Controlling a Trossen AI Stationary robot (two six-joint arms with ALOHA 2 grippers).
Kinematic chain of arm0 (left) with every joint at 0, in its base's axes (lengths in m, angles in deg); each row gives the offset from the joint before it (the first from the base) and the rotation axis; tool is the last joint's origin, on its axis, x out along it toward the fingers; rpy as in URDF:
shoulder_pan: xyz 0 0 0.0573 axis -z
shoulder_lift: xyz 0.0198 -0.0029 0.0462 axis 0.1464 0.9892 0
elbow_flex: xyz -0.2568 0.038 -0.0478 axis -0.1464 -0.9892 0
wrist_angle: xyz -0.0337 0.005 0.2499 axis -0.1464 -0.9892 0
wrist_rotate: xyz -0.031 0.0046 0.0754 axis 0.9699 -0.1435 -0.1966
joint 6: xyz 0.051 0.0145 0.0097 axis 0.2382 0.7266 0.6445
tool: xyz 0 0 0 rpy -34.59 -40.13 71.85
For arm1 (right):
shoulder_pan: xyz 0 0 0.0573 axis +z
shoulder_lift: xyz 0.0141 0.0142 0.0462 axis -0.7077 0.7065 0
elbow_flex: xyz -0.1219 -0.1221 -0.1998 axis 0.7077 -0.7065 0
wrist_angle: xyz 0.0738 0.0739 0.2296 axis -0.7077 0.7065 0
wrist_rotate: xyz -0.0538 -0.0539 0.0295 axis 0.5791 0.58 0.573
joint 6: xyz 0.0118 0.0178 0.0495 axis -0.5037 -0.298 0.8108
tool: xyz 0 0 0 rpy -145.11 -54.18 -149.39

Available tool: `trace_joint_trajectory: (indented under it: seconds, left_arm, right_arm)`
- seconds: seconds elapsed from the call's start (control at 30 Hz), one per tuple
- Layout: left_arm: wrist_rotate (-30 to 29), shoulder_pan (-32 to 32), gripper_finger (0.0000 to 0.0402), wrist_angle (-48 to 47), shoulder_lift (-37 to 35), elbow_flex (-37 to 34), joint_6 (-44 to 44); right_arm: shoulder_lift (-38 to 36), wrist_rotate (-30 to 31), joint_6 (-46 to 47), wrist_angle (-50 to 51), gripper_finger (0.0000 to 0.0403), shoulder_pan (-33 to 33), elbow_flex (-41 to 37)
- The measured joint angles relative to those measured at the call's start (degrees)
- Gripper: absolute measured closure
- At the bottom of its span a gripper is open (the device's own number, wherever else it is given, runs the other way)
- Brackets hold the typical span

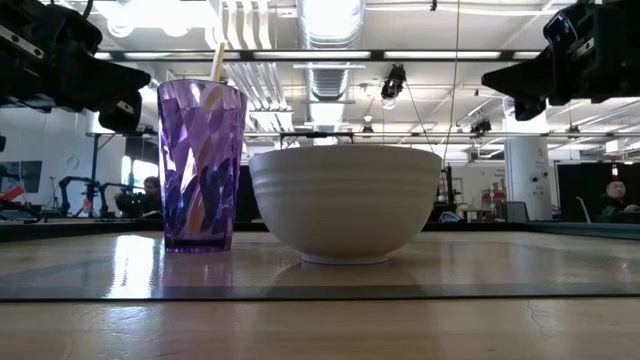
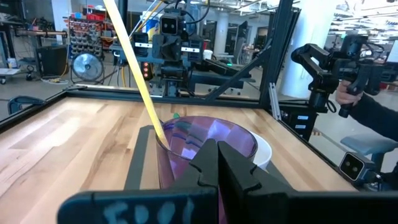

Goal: Pick & Place Utensil
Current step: Return to Home Position

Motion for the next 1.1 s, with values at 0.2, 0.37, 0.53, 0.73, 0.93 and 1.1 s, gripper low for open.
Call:
trace_joint_trajectory:
  seconds: [0.2,0.37,0.53,0.73,0.93,1.1]
  left_arm:
    - [0.0,0.0,0.0401,0.0,0.0,0.0,0.0]
    - [0.0,0.0,0.0401,0.0,0.0,0.0,0.0]
    - [0.0,0.0,0.0401,0.0,0.0,0.0,0.0]
    - [0.0,0.0,0.0401,0.0,0.0,-0.1,0.0]
    - [0.0,0.0,0.0401,0.0,0.0,-0.1,0.0]
    - [0.0,0.0,0.0401,0.0,0.0,-0.1,0.0]
  right_arm:
    - [-3.7,0.5,1.7,0.0,0.0394,0.0,-3.3]
    - [-4.8,0.5,2.1,0.4,0.0394,0.0,-3.5]
    - [-4.7,0.6,0.9,0.4,0.0394,0.0,-3.5]
    - [-7.8,4.3,-1.4,-2.7,0.0394,0.0,-3.5]
    - [-12.7,4.5,-3.3,-0.8,0.0394,0.0,-3.5]
    - [-15.8,4.7,-3.9,3.7,0.0394,0.0,-3.5]
